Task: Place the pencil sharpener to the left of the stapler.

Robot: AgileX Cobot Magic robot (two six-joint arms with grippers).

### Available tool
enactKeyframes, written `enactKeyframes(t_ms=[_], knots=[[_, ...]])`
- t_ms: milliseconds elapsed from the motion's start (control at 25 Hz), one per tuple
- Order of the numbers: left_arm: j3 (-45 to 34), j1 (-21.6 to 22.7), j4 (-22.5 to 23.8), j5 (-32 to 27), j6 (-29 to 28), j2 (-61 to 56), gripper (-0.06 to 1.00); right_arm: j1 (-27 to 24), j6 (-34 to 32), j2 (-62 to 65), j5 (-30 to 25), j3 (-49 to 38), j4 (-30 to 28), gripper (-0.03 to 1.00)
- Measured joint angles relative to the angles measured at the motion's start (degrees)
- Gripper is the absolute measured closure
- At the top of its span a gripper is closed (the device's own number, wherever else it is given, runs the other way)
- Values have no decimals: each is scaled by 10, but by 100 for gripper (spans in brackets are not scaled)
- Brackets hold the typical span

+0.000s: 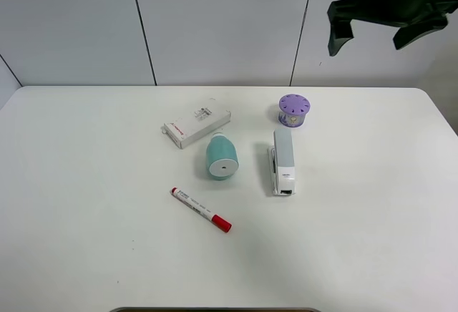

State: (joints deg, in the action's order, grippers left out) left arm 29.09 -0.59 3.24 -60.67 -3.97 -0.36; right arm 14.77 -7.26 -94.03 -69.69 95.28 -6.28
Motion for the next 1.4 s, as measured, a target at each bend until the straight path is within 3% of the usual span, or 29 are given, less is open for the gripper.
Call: enactKeyframes(t_ms=[320, 680, 1160, 1400], knots=[[0, 0, 0, 0, 0, 0, -1, -122, 57, 98, 0, -101, 9, -2], [0, 0, 0, 0, 0, 0, -1, -261, 108, 298, 0, -252, 13, -2], [0, 0, 0, 0, 0, 0, -1, -267, 165, 598, 33, -438, 90, -2], [0, 0, 0, 0, 0, 0, -1, -218, 191, 715, 35, -493, 93, -2]])
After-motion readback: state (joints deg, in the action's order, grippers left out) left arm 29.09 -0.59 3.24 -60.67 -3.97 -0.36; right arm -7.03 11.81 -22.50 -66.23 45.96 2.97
